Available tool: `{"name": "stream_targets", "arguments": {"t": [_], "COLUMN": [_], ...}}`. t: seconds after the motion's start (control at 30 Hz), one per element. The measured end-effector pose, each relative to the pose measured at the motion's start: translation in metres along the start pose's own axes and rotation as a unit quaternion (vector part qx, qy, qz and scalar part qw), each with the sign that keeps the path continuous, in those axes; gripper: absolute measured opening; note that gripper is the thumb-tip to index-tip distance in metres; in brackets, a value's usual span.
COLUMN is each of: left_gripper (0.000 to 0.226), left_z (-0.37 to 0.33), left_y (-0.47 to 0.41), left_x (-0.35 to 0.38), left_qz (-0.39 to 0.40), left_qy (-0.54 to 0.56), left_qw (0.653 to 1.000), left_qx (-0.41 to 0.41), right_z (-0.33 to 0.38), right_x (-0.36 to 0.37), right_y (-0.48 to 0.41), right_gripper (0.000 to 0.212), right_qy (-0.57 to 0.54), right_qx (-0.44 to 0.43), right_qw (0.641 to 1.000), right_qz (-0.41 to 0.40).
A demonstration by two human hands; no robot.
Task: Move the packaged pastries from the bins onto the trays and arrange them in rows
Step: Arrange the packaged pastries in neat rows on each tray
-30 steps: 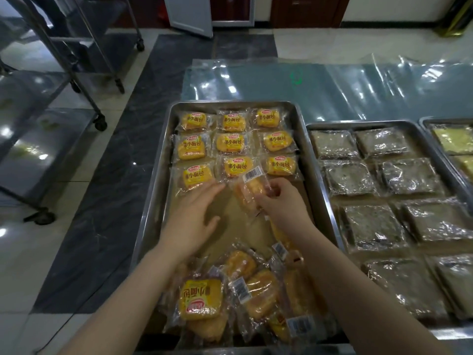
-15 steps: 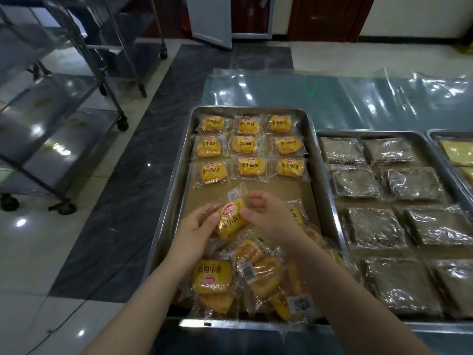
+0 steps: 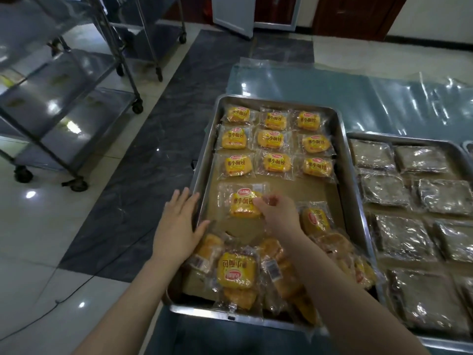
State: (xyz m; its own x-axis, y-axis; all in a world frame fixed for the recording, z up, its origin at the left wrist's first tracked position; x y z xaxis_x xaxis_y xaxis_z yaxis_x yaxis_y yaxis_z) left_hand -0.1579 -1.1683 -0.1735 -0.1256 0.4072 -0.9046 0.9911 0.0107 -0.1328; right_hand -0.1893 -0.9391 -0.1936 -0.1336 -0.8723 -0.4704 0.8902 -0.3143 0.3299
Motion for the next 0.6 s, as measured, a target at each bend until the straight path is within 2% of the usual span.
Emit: {"name": "stream_targets", "arguments": {"t": [0.1,0.13,0.17,0.23,0.3,0.37,0.47,0.6], "left_gripper": [0.080,0.081,0.080,0.080,0.080,0.079,0.079,0.077], "left_z": [0.009,0.010,0.011,0.011,0.010,0.009,0.010,0.012], "left_y": [0.001,0.000,0.000,-0.001,-0.002,-0.001,-0.002,-0.002], "left_x": [0.017,0.019,0.020,0.021,0.024,0.026,0.028,0.029], "left_qz": [0.045,0.042,0.039,0.038,0.038,0.045,0.047,0.042], "left_qy": [-0.005,0.000,0.002,-0.010,-0.032,-0.052,-0.062,-0.070], "left_qw": [0.999,0.999,0.999,0.999,0.999,0.997,0.996,0.996], "left_qx": [-0.002,-0.002,-0.002,0.003,0.017,0.032,0.038,0.040], "right_z": [0.002,0.005,0.009,0.020,0.026,0.025,0.026,0.033], "right_x": [0.013,0.017,0.022,0.035,0.050,0.064,0.080,0.091], "right_y": [-0.016,-0.020,-0.024,-0.024,-0.027,-0.036,-0.048,-0.057], "right_gripper": [0.038,0.046,0.065,0.092,0.091,0.081,0.075,0.072], "right_qy": [0.032,0.081,0.162,0.303,0.364,0.406,0.443,0.458], "right_qx": [0.006,-0.027,-0.084,-0.223,-0.314,-0.336,-0.347,-0.357], "right_qw": [0.999,0.996,0.981,0.923,0.875,0.850,0.824,0.809], "right_qz": [-0.021,-0.038,-0.059,-0.081,-0.057,-0.005,0.069,0.095]}}
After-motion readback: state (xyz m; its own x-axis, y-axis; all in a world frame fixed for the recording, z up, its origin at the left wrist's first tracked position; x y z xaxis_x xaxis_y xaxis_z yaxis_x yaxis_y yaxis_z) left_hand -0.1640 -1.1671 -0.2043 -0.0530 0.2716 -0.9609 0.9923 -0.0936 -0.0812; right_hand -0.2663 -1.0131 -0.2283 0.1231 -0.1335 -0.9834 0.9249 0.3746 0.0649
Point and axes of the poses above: each hand's wrist, its own y-axis away from the middle knuckle, its own x-axis out of the palm, z = x × y, the point moved 5 cm from there along -y, towards the middle knuckle, and after that the axes turned 7 degrees about -z, right-handed, at the moved point
